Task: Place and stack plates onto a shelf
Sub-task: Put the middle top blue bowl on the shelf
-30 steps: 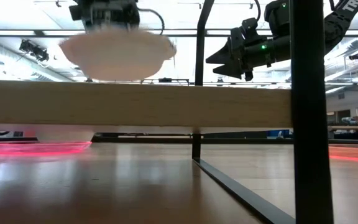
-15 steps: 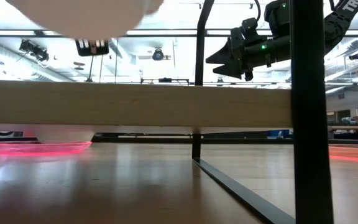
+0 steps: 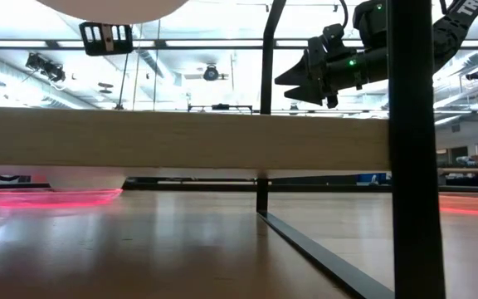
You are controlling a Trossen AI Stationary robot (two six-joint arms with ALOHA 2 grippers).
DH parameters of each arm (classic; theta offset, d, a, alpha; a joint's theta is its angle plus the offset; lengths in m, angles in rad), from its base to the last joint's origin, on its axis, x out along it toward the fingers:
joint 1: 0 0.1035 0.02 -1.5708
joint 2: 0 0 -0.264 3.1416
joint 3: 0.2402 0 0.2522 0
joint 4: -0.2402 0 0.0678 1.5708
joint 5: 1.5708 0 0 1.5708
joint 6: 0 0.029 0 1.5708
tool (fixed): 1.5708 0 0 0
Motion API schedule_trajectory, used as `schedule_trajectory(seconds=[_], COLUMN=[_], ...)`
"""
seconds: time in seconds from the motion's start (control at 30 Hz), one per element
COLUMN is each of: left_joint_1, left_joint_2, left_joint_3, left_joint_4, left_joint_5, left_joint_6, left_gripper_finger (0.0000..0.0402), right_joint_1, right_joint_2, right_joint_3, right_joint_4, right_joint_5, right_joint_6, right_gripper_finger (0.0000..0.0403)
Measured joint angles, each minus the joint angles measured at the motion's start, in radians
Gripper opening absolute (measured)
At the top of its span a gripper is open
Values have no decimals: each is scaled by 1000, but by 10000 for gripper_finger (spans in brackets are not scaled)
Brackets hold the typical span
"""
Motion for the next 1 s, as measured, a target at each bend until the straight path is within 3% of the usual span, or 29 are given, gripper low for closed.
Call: schedule_trajectory(seconds=[0.33,1.0], left_joint_1=[-60,-52], left_joint_2=[70,269], left_joint_3=[1,0], left_joint_4=[14,36], left_joint_5=[-42,-50], left_joint_6=[-20,19], left_gripper_finger=[9,9], right_joint_1=[0,0], right_joint_2=[0,0], right_joint_3=[0,0], right_joint_4=[-4,-34], right_joint_5=[0,0], right_joint_6=[0,0], right_gripper_finger=[300,300])
